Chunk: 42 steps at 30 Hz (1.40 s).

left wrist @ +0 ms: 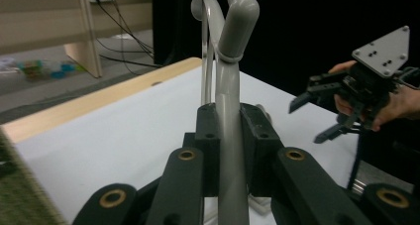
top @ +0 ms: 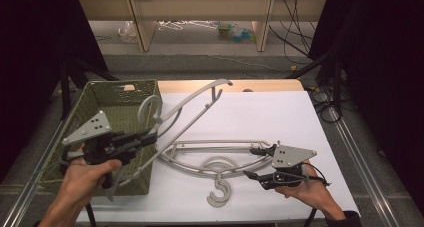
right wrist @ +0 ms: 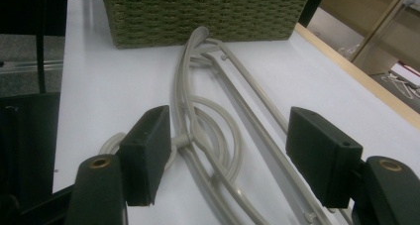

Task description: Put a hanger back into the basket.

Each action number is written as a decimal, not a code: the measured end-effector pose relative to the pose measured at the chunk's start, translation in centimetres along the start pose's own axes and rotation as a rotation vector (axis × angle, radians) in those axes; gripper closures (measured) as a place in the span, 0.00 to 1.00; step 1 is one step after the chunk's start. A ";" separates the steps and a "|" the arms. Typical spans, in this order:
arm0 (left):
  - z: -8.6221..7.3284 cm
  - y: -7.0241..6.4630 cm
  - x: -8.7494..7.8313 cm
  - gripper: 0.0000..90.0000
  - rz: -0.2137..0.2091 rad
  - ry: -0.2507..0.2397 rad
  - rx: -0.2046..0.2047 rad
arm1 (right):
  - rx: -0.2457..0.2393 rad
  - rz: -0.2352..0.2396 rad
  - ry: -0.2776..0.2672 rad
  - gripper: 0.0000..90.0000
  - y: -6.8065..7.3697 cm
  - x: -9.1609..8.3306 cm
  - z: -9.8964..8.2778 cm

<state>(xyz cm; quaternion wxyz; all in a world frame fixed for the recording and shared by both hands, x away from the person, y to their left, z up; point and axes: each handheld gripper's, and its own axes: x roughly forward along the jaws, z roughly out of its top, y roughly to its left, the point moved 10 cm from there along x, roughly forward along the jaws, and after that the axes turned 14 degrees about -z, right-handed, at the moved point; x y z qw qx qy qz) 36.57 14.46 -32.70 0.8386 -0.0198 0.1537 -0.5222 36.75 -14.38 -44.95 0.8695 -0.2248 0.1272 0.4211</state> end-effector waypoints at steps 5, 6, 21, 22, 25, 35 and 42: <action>0.6 2.4 -2.1 0.88 0.074 -0.016 -0.017 | 0.015 -0.001 -0.004 0.35 0.0 0.1 0.0; 0.6 2.4 -2.1 0.88 0.074 -0.016 -0.017 | 0.020 -0.003 -0.005 0.34 0.0 0.1 0.0; -0.6 10.2 -6.2 0.88 0.239 0.071 -0.030 | 0.039 -0.003 0.000 0.28 -0.1 0.2 -0.2; -0.6 10.2 -6.2 0.88 0.239 0.071 -0.030 | 0.039 -0.003 0.000 0.28 -0.1 0.2 -0.2; -1.0 11.4 -6.8 0.88 0.251 0.077 -0.036 | 0.035 -0.003 0.001 0.28 -0.1 0.2 -0.3; -2.8 14.1 -8.5 0.88 0.271 0.104 -0.061 | 0.035 -0.002 0.011 0.28 0.0 0.3 -0.4; -4.0 15.4 -9.6 0.88 0.287 0.111 -0.063 | 0.031 0.008 0.015 0.28 0.2 0.4 -0.4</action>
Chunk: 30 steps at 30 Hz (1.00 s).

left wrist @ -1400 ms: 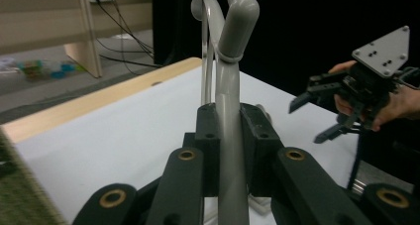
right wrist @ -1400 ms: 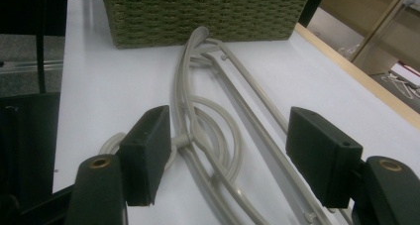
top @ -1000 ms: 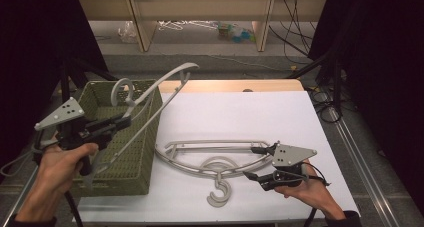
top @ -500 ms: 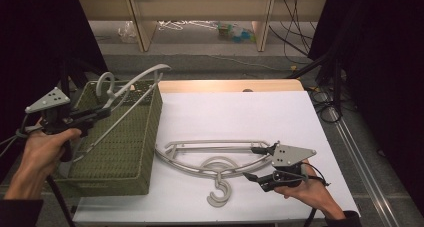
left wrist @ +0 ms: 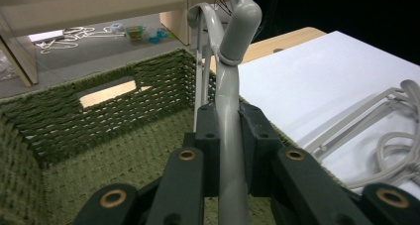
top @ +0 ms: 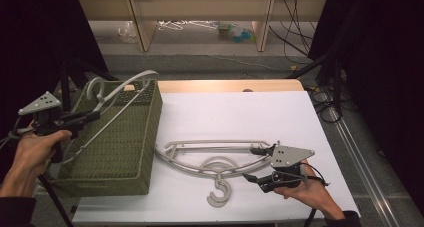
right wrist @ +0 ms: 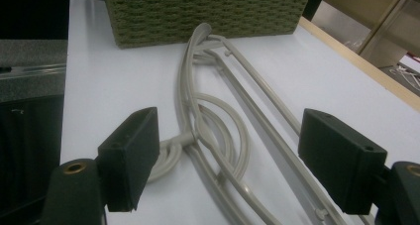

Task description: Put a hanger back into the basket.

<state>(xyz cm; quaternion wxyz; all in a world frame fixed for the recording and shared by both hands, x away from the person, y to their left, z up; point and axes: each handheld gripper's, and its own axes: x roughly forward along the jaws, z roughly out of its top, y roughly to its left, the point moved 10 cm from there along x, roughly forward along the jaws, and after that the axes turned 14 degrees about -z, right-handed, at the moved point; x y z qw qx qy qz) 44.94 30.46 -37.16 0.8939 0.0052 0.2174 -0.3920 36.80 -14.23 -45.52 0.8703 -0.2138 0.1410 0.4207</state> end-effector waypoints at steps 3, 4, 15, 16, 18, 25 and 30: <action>-0.2 0.3 -0.1 0.88 0.002 0.005 0.007 | 0.001 0.002 -0.001 0.28 0.0 0.0 0.0; -0.4 0.7 -0.2 0.88 0.005 0.008 0.007 | 0.000 0.002 0.001 0.28 0.0 0.0 0.0; -3.0 2.1 0.5 0.88 0.013 0.066 -0.057 | -0.005 0.010 0.006 0.28 0.1 0.1 -0.1; -3.0 2.1 0.5 0.88 0.013 0.066 -0.057 | -0.005 0.011 0.006 0.28 0.2 0.1 -0.1; -3.4 2.2 0.8 0.88 0.012 0.088 -0.066 | -0.006 0.012 0.005 0.28 0.2 0.1 -0.1; -5.0 2.7 2.6 0.88 0.025 0.147 -0.102 | -0.008 0.012 0.004 0.28 0.2 0.1 -0.1; -7.0 3.4 3.8 0.88 0.060 0.244 -0.082 | -0.008 0.012 0.005 0.28 0.2 0.1 -0.1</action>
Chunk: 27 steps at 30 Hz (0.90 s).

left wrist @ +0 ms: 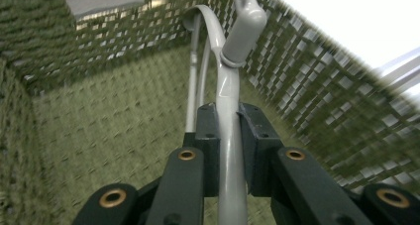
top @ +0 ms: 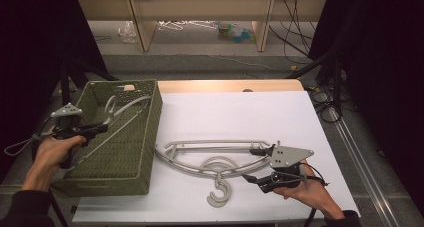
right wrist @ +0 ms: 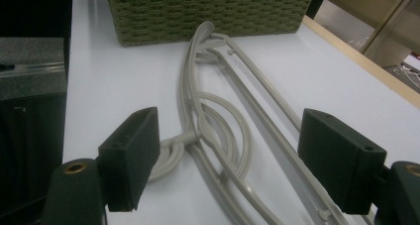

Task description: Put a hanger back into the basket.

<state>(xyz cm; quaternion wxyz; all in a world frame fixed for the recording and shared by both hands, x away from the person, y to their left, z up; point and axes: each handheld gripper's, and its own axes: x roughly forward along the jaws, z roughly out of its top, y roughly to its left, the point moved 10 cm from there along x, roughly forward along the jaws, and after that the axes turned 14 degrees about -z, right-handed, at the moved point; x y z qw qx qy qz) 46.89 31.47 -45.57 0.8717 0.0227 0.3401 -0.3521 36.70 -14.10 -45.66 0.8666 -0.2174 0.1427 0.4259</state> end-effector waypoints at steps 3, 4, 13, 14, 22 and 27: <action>-0.5 0.1 0.4 0.88 -0.001 0.027 -0.015 | 0.001 0.002 0.002 0.28 0.0 0.0 0.0; -0.7 0.3 0.5 0.88 0.010 0.039 -0.014 | 0.001 0.001 0.003 0.28 0.0 0.0 -0.1; -2.2 1.9 0.4 0.86 0.101 0.114 -0.031 | 0.002 0.000 0.001 0.28 0.0 0.0 0.0; -2.4 2.2 0.4 0.86 0.112 0.126 -0.040 | 0.001 -0.001 0.001 0.28 0.0 0.0 0.0; -2.8 3.5 0.3 0.85 0.172 0.124 -0.080 | 0.004 -0.003 0.001 0.28 -0.1 0.0 0.0; -3.2 4.4 0.1 0.83 0.230 0.168 -0.112 | 0.003 -0.002 0.004 0.28 0.0 0.0 -0.1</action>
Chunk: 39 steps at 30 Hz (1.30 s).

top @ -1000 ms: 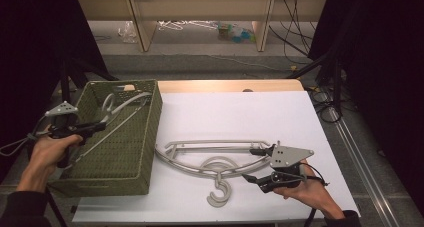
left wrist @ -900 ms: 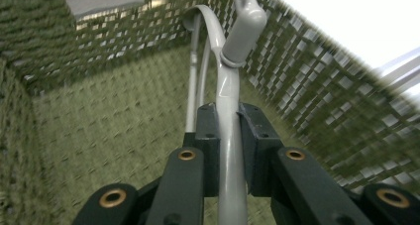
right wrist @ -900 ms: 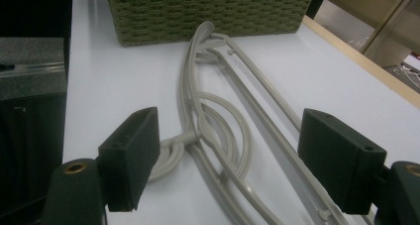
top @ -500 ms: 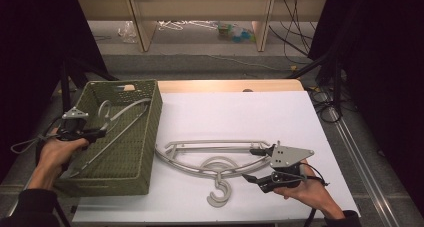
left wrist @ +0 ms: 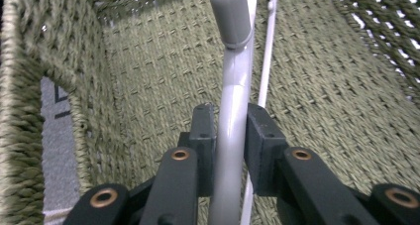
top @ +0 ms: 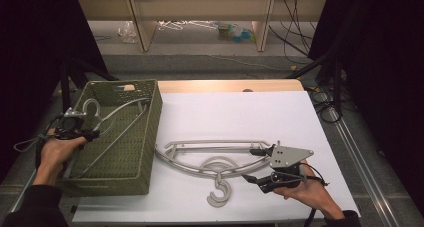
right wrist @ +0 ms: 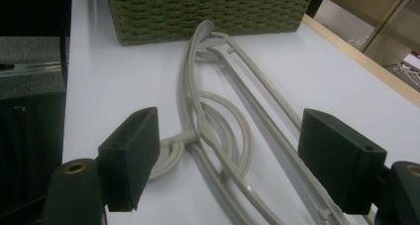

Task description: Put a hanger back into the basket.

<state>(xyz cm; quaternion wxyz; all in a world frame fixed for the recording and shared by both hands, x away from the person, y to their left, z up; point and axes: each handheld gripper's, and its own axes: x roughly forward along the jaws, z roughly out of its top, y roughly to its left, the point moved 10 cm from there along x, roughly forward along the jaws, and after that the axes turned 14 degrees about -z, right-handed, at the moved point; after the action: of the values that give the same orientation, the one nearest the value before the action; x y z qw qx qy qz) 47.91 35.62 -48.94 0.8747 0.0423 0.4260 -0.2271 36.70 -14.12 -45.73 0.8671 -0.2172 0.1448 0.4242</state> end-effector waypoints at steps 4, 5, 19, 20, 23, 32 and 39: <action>-0.1 0.6 0.1 0.80 0.032 0.000 -0.016 | -0.005 0.002 0.005 0.28 0.0 0.0 -0.1; -0.1 0.7 0.0 0.79 0.049 0.000 -0.009 | -0.001 0.001 0.004 0.28 0.0 0.0 -0.1; -0.2 1.5 -1.1 0.63 0.096 -0.051 -0.056 | 0.002 0.001 0.010 0.27 0.0 0.1 -0.2; 0.1 1.1 -1.5 0.60 0.087 -0.085 -0.054 | 0.004 -0.001 0.017 0.27 -0.1 0.1 -0.3; 0.7 0.1 -2.4 0.51 0.068 -0.143 -0.056 | 0.003 -0.004 0.017 0.27 -0.1 0.1 -0.3; 2.5 -6.9 -5.5 0.41 -0.067 -0.369 0.014 | 0.008 -0.024 0.021 0.26 -0.5 0.1 -0.5; 3.3 -13.8 -6.3 0.34 -0.207 -0.458 0.088 | 0.007 -0.043 0.022 0.26 -0.8 0.1 -0.5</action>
<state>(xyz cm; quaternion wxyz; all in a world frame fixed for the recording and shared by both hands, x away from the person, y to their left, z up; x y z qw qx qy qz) 41.00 24.65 -40.40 0.9177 -0.0161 0.2086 -0.3376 37.34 -14.72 -45.99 0.8751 -0.2218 0.1511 0.4026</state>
